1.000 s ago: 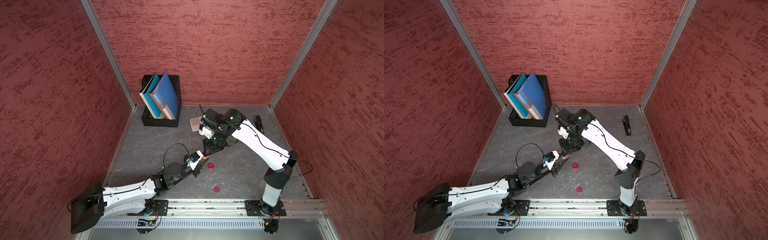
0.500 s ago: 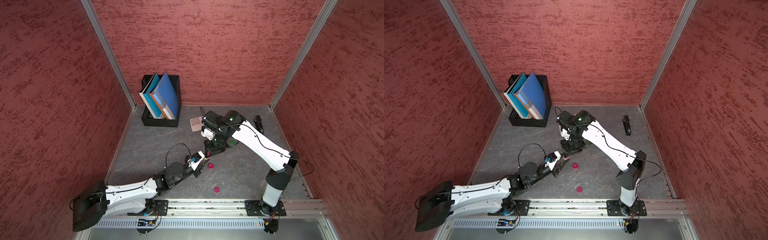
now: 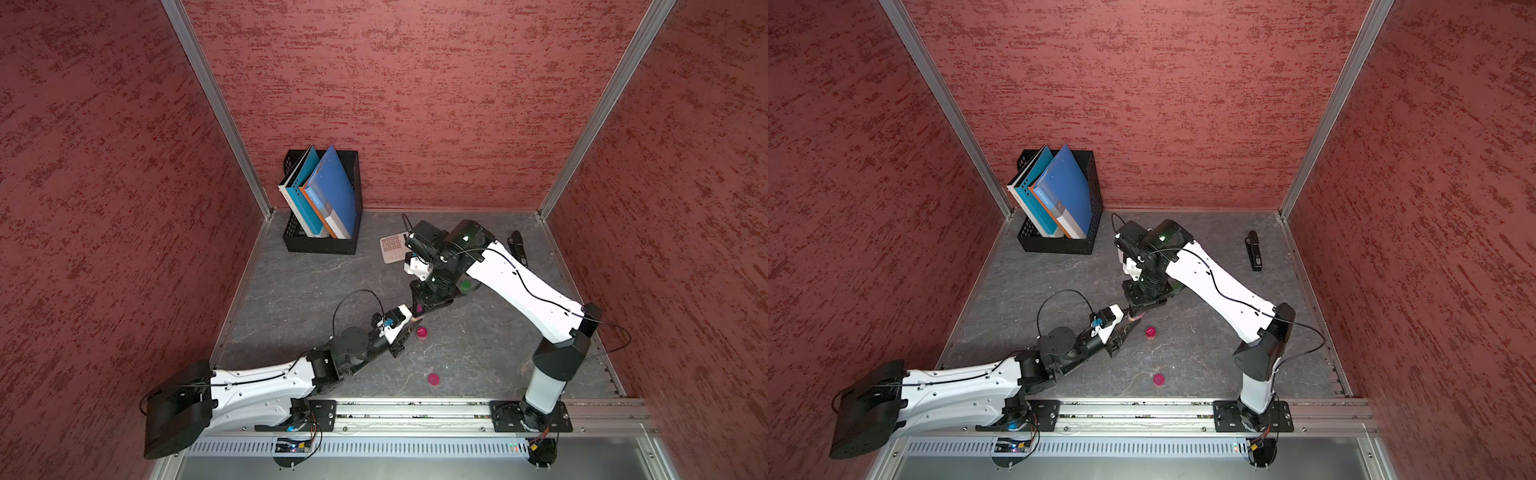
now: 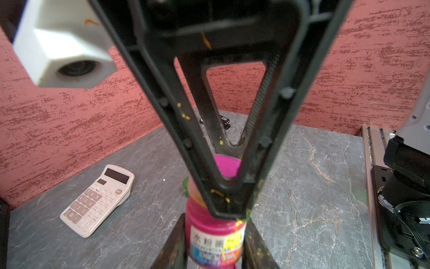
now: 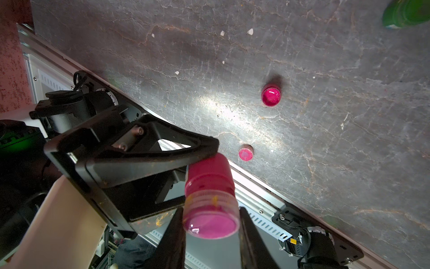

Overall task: Close the paint jar lid
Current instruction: Close the lid on the paint jar.

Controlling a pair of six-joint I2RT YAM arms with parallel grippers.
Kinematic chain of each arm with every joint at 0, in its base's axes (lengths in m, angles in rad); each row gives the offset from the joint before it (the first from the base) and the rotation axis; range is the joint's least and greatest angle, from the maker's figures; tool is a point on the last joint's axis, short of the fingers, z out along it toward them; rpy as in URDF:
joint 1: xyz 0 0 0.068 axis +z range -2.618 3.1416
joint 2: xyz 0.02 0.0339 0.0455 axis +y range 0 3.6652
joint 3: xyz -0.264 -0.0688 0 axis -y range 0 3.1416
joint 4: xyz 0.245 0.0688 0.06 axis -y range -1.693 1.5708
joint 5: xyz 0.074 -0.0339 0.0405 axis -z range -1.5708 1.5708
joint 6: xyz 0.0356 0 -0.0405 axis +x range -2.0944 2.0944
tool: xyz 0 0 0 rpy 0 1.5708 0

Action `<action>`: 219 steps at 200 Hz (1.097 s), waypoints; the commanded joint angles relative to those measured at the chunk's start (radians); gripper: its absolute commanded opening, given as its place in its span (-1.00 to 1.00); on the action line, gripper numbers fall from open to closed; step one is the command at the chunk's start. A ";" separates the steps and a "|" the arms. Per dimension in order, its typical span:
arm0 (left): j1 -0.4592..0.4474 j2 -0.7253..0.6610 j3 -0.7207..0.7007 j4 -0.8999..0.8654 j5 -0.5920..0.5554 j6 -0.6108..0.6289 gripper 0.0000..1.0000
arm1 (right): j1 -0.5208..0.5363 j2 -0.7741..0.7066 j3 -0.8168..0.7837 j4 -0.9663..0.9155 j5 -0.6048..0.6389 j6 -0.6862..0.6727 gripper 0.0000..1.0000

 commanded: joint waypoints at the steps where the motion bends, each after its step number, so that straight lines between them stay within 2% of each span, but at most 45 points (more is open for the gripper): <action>1: -0.023 -0.016 0.057 0.109 0.006 0.027 -0.60 | 0.005 0.020 0.025 -0.046 -0.012 -0.005 -0.43; 95: -0.036 -0.024 0.059 0.136 -0.016 0.036 -0.60 | 0.003 0.023 0.030 -0.023 -0.026 0.008 -0.42; 163: -0.035 -0.008 0.057 0.149 -0.039 0.039 -0.60 | 0.003 0.016 0.034 -0.013 -0.027 0.013 -0.21; 219: -0.033 0.018 0.050 0.139 -0.038 0.020 -0.60 | 0.002 0.012 0.049 -0.022 -0.013 0.013 -0.11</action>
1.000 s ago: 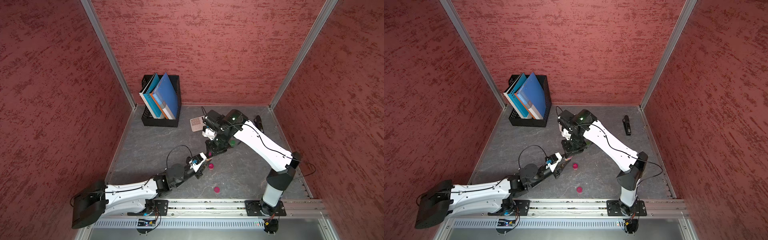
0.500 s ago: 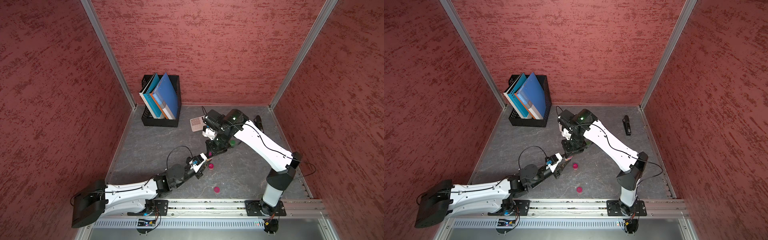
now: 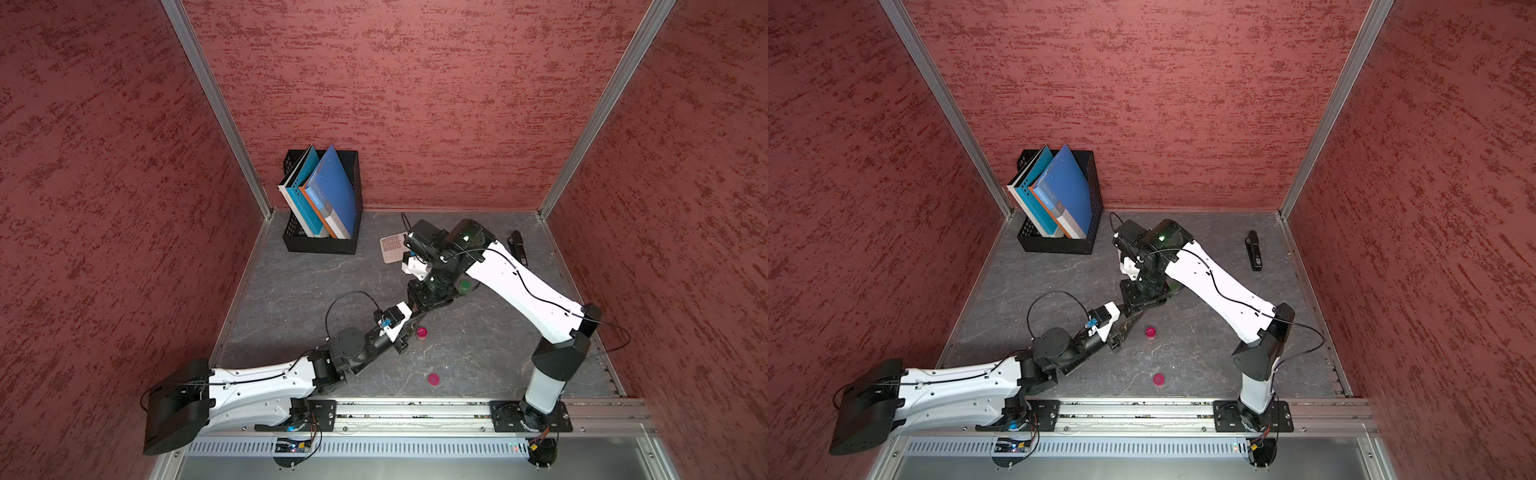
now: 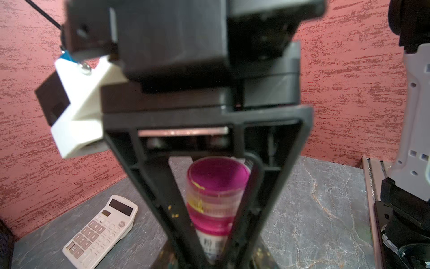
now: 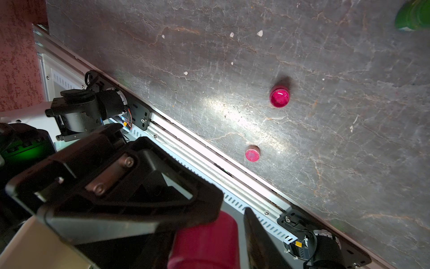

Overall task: Close the paint jar lid
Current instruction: Close the lid on the paint jar.

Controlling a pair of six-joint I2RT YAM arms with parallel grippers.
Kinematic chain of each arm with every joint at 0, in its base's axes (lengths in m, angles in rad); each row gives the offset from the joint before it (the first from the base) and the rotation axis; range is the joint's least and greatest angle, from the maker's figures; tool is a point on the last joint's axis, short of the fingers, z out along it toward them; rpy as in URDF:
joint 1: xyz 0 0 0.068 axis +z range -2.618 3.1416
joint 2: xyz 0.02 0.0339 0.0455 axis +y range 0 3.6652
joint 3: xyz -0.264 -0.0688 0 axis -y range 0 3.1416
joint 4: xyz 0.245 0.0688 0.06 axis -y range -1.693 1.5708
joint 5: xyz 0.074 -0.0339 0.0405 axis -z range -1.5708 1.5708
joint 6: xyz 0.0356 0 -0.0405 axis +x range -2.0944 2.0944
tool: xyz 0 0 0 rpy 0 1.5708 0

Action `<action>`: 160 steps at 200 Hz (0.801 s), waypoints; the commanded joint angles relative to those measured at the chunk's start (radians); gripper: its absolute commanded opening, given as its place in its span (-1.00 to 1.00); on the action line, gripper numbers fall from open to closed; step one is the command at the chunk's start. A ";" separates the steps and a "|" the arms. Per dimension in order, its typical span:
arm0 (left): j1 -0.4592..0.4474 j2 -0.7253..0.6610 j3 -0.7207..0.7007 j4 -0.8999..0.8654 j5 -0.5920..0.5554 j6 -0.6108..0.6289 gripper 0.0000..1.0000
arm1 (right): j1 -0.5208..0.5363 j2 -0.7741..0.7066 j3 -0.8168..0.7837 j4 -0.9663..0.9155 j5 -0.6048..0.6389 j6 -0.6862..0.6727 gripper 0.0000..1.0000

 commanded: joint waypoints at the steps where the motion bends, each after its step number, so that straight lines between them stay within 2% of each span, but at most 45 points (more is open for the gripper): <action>1: -0.004 0.012 0.016 0.037 0.002 -0.009 -0.60 | 0.001 0.007 0.031 -0.029 0.008 0.006 -0.10; 93: 0.008 0.075 -0.017 0.047 0.007 -0.065 -0.61 | 0.002 0.013 0.105 -0.050 0.059 0.005 0.30; 142: 0.010 0.039 -0.030 0.016 -0.003 -0.059 -0.61 | -0.006 0.024 0.173 -0.100 0.185 0.018 0.40; 160: 0.013 0.006 -0.046 -0.005 -0.009 -0.063 -0.61 | -0.018 0.025 0.201 -0.122 0.195 0.017 0.41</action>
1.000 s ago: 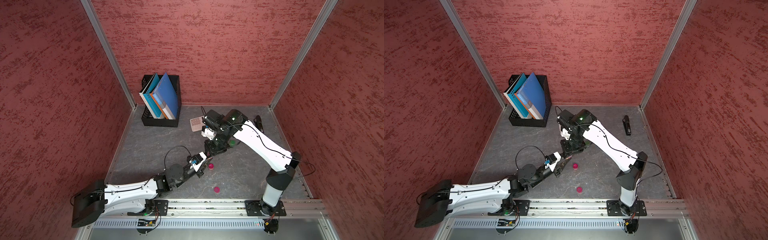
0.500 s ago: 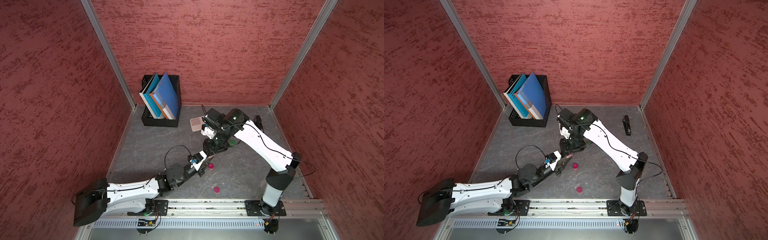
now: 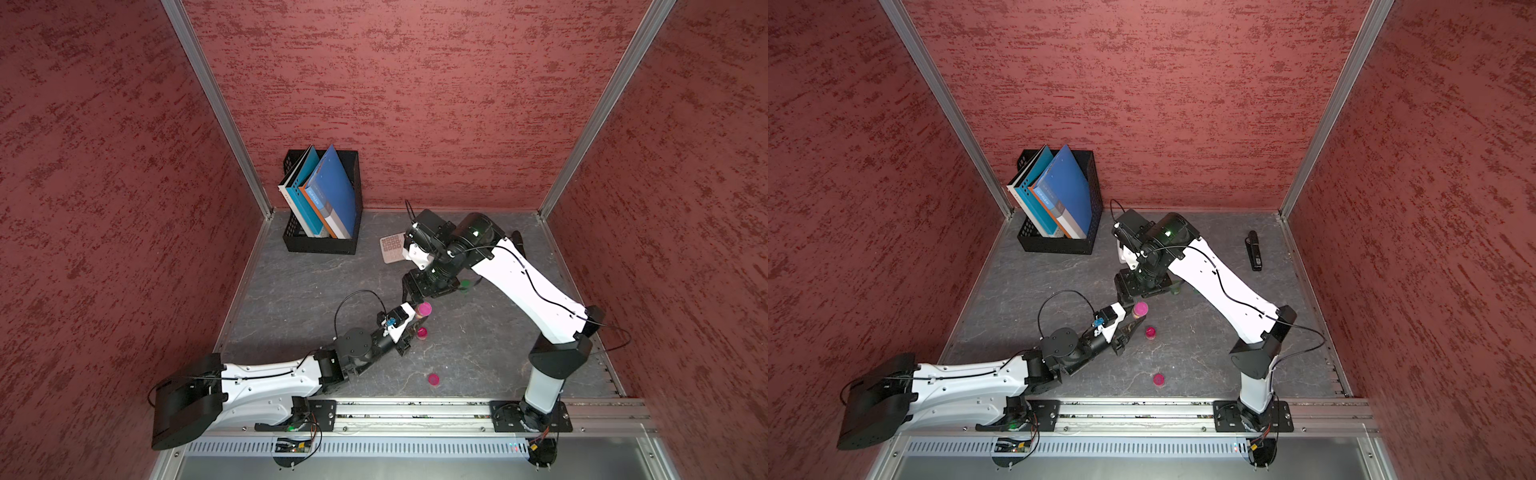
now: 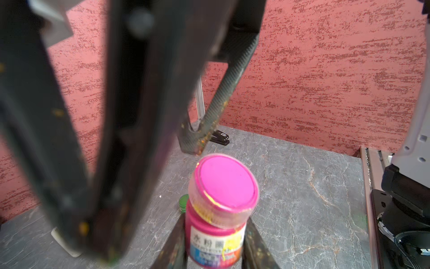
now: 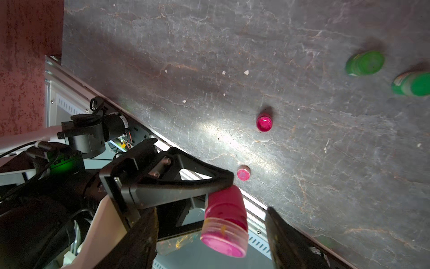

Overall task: Close the paint jar lid
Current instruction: Close the lid on the paint jar.

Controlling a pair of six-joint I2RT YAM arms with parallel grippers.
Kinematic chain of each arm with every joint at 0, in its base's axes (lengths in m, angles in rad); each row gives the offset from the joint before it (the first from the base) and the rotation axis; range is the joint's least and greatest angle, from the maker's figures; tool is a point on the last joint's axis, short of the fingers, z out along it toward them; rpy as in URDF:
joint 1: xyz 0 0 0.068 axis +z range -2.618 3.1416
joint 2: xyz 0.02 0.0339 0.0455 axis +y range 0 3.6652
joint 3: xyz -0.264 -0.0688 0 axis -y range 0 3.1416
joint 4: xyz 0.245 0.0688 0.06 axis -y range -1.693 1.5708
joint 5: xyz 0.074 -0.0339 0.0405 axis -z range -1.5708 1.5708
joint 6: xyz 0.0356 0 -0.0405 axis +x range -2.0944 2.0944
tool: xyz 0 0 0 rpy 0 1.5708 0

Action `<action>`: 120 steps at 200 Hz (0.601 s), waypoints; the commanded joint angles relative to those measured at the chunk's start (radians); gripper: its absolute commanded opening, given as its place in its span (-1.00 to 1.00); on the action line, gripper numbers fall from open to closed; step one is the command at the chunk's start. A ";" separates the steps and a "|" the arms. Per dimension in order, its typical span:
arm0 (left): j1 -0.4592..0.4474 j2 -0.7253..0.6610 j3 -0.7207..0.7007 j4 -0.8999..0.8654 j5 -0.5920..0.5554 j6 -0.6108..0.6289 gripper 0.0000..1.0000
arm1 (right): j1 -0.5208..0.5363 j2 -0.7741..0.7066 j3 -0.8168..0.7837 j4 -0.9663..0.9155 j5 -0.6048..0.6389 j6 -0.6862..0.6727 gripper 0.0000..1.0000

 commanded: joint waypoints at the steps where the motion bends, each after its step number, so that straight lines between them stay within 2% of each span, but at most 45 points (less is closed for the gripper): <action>1: 0.008 -0.046 -0.026 -0.016 -0.008 -0.014 -0.61 | -0.015 0.003 0.049 -0.123 0.074 0.009 0.41; 47: 0.009 -0.132 -0.057 -0.076 -0.019 -0.041 -0.61 | -0.016 -0.004 0.078 -0.129 0.122 0.018 0.40; 84: 0.043 -0.154 -0.070 -0.123 -0.059 -0.074 -0.62 | -0.013 -0.029 0.087 -0.149 0.063 -0.043 -0.13; 120: 0.095 -0.108 -0.064 -0.124 -0.047 -0.110 -0.65 | 0.006 -0.053 0.058 -0.149 0.013 -0.079 -0.15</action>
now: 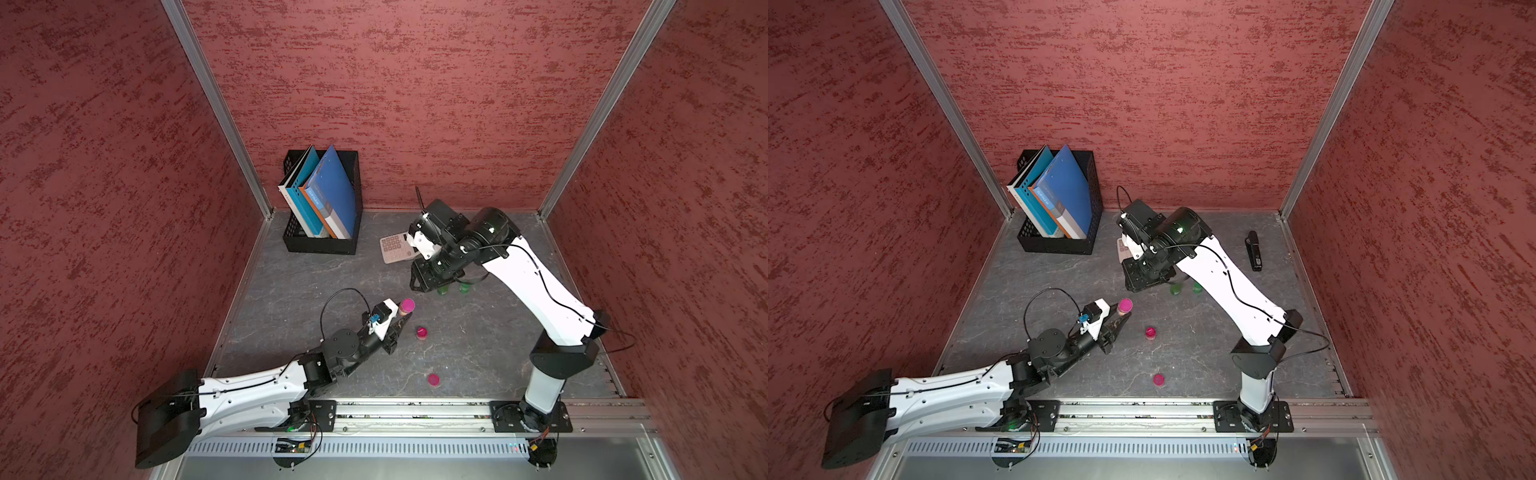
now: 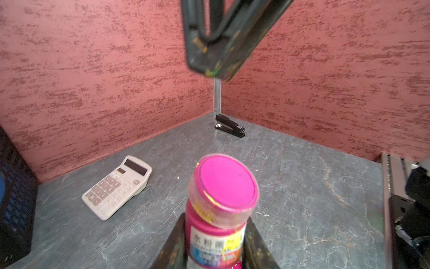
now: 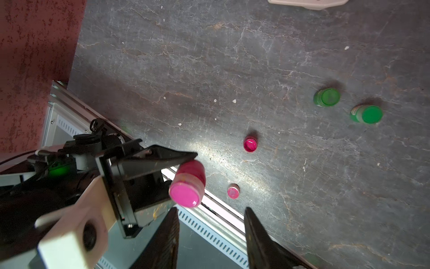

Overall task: Close the paint jar lid
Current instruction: Close the lid on the paint jar.

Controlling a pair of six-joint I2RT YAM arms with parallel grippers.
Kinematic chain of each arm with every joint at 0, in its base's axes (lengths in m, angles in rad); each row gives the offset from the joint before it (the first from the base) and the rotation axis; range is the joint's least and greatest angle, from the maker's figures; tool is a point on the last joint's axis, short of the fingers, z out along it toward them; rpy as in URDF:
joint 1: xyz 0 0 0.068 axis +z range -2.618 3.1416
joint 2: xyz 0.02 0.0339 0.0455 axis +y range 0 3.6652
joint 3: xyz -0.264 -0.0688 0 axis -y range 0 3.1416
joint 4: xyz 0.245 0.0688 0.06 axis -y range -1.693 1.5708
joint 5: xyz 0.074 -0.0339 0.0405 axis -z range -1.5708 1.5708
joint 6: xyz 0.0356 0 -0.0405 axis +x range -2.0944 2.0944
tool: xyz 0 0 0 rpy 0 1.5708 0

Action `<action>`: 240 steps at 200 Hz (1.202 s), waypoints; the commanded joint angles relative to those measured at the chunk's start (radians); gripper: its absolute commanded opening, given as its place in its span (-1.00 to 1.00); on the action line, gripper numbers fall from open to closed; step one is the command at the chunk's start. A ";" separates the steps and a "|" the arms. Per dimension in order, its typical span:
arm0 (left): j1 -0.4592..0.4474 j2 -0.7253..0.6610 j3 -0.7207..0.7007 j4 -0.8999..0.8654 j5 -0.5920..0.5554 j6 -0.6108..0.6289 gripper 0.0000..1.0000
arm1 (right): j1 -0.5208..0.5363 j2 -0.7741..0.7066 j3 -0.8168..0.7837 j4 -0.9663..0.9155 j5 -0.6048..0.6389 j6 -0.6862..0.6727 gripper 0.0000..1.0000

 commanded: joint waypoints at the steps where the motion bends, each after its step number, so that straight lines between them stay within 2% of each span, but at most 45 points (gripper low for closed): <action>1: 0.023 0.024 -0.003 0.002 -0.006 -0.035 -0.65 | 0.017 -0.037 -0.016 -0.157 -0.046 -0.041 -0.15; 54: 0.040 0.067 0.031 0.025 0.024 -0.032 -0.64 | 0.092 0.011 -0.084 -0.157 -0.006 -0.091 -0.08; 166: 0.029 0.034 0.039 0.024 0.048 -0.018 -0.63 | 0.096 0.091 -0.075 -0.142 0.060 -0.067 -0.03; 196: 0.027 0.024 0.039 0.021 0.046 -0.016 -0.64 | 0.097 0.096 -0.071 -0.138 0.064 -0.066 -0.06; 240: 0.022 0.017 0.037 0.013 0.046 -0.014 -0.64 | 0.094 0.108 -0.054 -0.137 0.057 -0.067 -0.22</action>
